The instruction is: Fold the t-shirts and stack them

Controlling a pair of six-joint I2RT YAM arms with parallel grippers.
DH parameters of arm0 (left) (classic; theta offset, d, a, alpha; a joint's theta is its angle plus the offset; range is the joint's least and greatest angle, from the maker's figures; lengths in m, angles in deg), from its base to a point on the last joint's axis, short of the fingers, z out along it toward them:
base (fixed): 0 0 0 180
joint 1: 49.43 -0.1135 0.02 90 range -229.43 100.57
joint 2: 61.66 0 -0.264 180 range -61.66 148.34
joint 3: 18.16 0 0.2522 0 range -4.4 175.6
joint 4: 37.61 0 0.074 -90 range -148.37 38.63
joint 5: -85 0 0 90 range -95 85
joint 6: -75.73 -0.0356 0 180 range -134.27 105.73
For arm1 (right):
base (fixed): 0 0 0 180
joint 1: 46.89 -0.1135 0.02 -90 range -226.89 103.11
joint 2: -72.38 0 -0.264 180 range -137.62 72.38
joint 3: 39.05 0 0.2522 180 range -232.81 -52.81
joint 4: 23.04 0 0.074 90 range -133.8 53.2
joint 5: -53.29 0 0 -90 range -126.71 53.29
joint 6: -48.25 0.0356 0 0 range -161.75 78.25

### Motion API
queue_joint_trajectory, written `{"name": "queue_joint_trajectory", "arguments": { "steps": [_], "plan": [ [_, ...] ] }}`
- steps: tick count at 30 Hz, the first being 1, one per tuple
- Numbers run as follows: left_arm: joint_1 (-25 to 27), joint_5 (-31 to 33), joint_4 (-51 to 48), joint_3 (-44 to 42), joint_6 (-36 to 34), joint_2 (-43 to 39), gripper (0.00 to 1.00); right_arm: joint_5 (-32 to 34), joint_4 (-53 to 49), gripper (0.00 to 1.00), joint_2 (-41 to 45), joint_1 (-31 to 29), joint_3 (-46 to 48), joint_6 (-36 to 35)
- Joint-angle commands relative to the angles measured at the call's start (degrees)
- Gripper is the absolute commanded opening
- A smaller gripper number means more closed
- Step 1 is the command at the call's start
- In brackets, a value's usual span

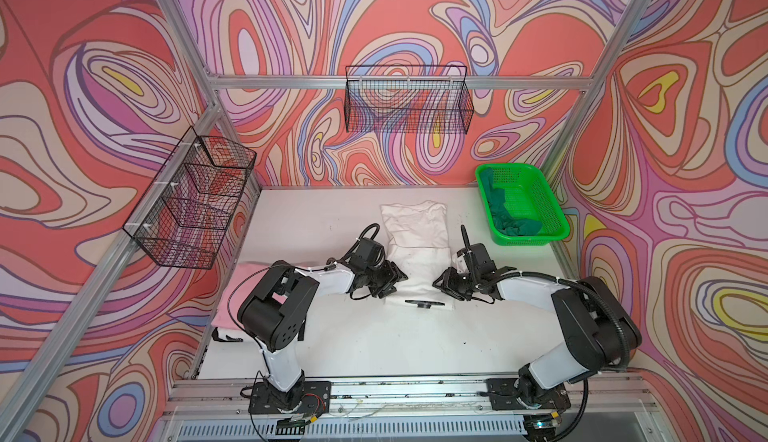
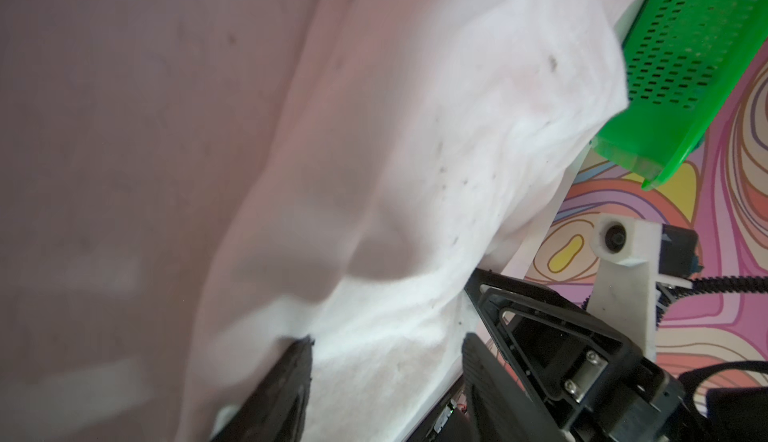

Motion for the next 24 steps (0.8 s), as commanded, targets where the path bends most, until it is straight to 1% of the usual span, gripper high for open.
{"name": "queue_joint_trajectory", "arguments": {
  "steps": [1,6,8,10,12,13,16,17,19,22,24],
  "plan": [
    [2.2,2.6,-5.6,-10.8,3.1,0.5,0.60,5.2,-6.2,0.42,2.9,-3.0,6.6,4.9],
    [7.1,3.9,-0.8,-22.4,7.3,-4.5,0.61,8.7,-8.4,0.43,11.1,-10.6,12.5,11.5],
    [9.5,4.3,1.5,-25.2,9.5,-6.9,0.61,8.7,-9.0,0.43,14.4,-11.9,14.6,13.5],
    [10.2,4.4,1.6,-26.2,10.6,-9.6,0.61,9.1,-10.8,0.43,17.5,-12.0,15.1,13.4],
    [10.2,4.8,-0.9,-25.7,10.6,-13.8,0.61,9.1,-13.9,0.43,20.1,-12.1,13.7,11.9],
    [10.2,5.6,-3.9,-24.4,9.8,-16.5,0.62,8.6,-15.4,0.43,21.5,-12.2,12.7,11.1],
    [10.5,9.8,-17.3,-19.0,5.9,-25.2,0.62,10.2,-22.5,0.43,26.3,-12.6,9.1,9.7],
    [10.6,11.4,-22.0,-15.7,5.0,-28.5,0.63,10.7,-24.7,0.43,28.1,-12.7,8.2,9.6],
    [10.8,14.8,-27.4,-13.5,4.5,-33.6,0.66,10.5,-27.0,0.43,31.0,-12.8,7.9,10.3],
    [11.9,15.3,-27.8,-13.3,6.5,-37.5,0.66,6.7,-24.6,0.43,34.2,-14.1,10.2,13.3],
    [13.7,15.1,-27.0,-13.0,8.1,-37.9,0.66,5.7,-22.3,0.43,35.2,-16.9,11.1,15.5]
  ]
}}
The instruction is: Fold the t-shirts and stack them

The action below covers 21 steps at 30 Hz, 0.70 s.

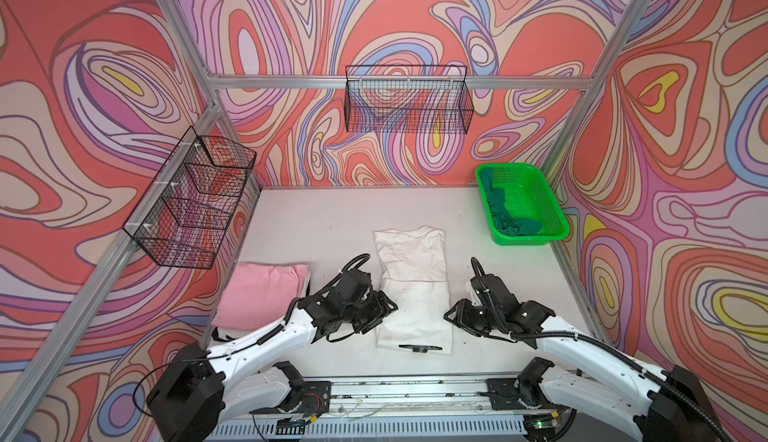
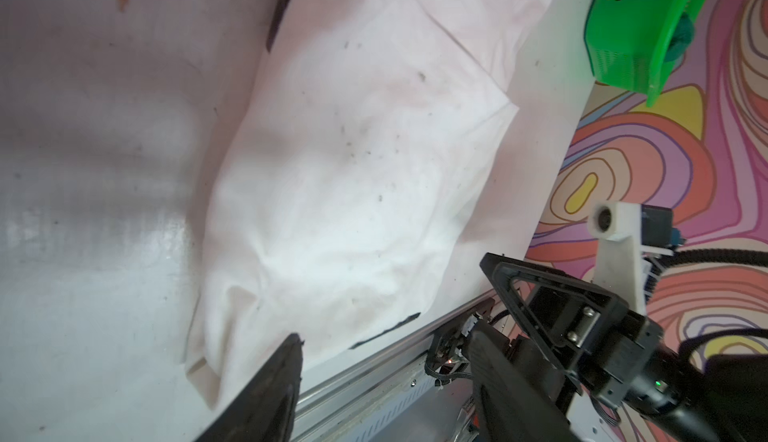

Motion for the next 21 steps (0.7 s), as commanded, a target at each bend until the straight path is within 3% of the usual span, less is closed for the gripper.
{"name": "queue_joint_trajectory", "arguments": {
  "steps": [1,9,14,21],
  "plan": [
    [3.3,3.0,-6.4,0.3,2.6,0.1,0.66,-0.7,-0.2,0.43,1.5,-5.0,1.1,5.1],
    [9.2,0.1,4.7,-1.1,6.6,7.9,0.66,4.6,7.5,0.42,-4.7,-18.3,1.7,11.9],
    [9.4,-1.8,13.3,-7.9,9.1,12.5,0.66,5.2,11.5,0.42,-6.8,-19.8,5.3,14.0],
    [10.0,-2.4,16.6,-13.3,9.9,15.8,0.65,5.6,13.1,0.41,-6.6,-19.7,10.3,16.6]
  ]
}}
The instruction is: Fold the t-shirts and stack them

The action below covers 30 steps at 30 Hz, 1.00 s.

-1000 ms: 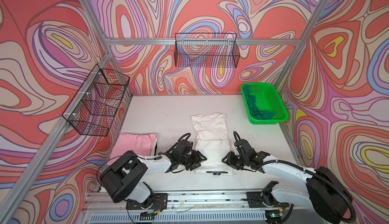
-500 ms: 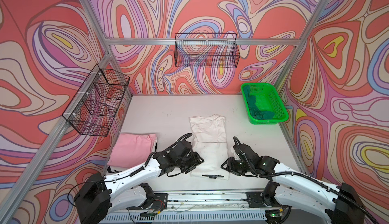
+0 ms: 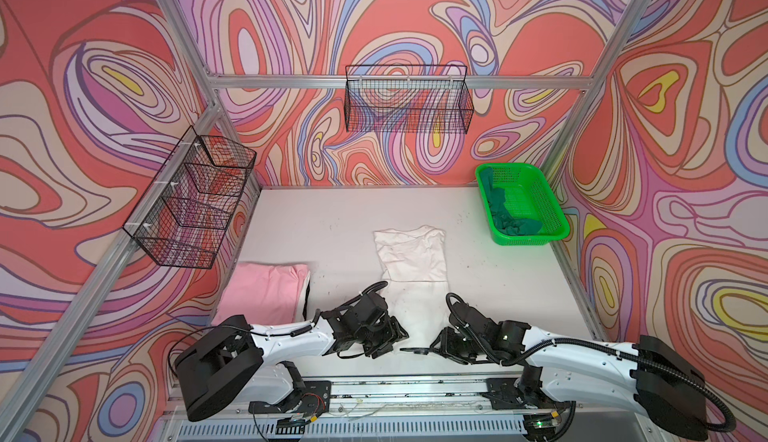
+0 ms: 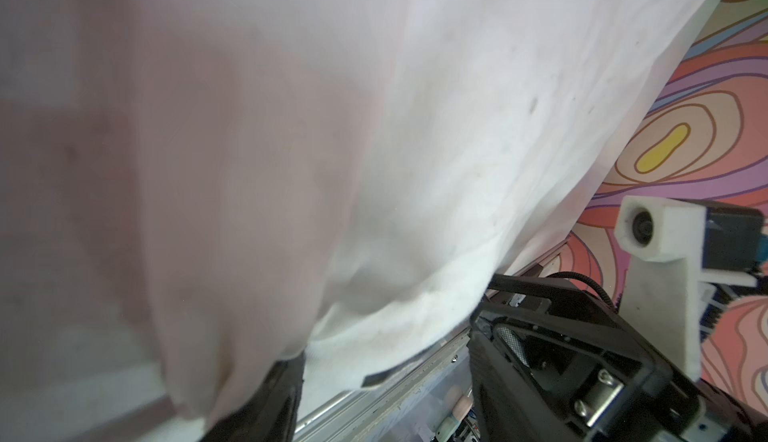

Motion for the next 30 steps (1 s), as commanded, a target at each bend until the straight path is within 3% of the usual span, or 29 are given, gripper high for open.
{"name": "queue_joint_trajectory", "arguments": {
  "steps": [1,4,10,12,15,19,30],
  "plan": [
    [0.5,0.9,-1.8,-3.9,1.5,2.9,0.65,1.9,-0.2,0.41,0.2,-0.3,2.3,3.0],
    [0.4,0.8,-6.1,-1.5,-0.5,-0.1,0.65,3.6,-5.2,0.41,1.4,-0.3,-0.7,1.7],
    [0.4,10.4,-32.6,9.8,-10.9,-10.4,0.76,9.8,-19.0,0.44,5.2,-0.3,-7.8,-0.9],
    [0.3,10.5,-34.9,10.5,-11.4,-11.7,0.79,10.3,-20.0,0.46,5.7,-0.4,-8.2,-0.9],
    [0.4,9.4,-38.4,11.0,-11.3,-12.6,0.81,10.0,-23.0,0.56,4.9,-0.3,-8.7,-0.3],
    [0.3,11.5,-43.8,9.8,-11.9,-14.5,0.83,11.7,-27.5,0.58,4.3,-0.3,-8.8,-0.4],
    [0.4,6.7,-34.8,7.3,-11.2,-8.5,0.80,10.7,-21.2,0.51,0.9,-0.4,-7.1,0.4]
  ]
}}
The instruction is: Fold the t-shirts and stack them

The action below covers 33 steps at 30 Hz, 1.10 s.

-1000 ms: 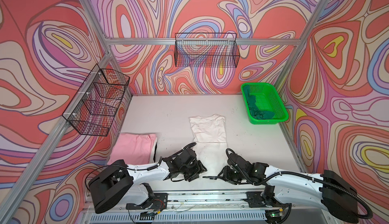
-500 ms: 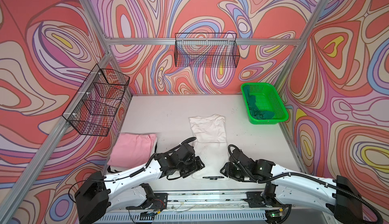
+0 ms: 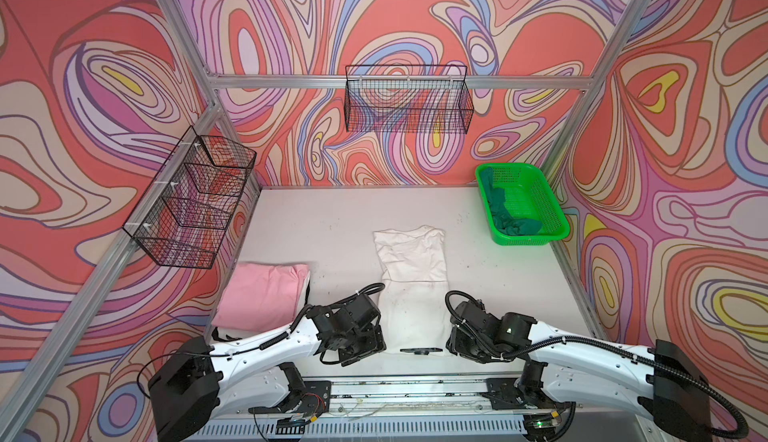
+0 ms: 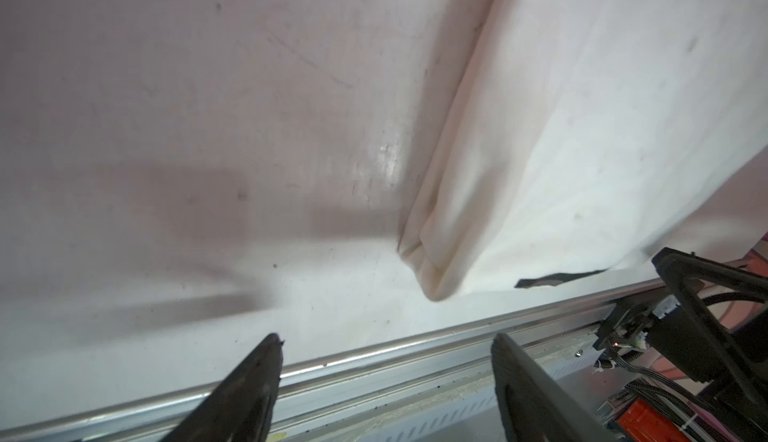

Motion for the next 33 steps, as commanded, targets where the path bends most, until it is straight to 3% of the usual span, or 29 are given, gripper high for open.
{"name": "queue_joint_trajectory", "arguments": {
  "steps": [1,16,33],
  "plan": [
    [0.0,-1.0,2.7,-0.1,-0.1,1.9,0.80,0.3,2.4,0.51,-0.9,-0.3,1.3,1.3],
    [0.0,-2.2,6.7,0.9,-0.4,11.2,0.64,0.2,4.0,0.43,-6.0,-0.2,1.8,1.0],
    [0.0,-1.4,8.7,1.2,-2.3,17.3,0.29,-0.2,6.1,0.21,-7.1,-0.2,2.8,-0.4]
  ]
}}
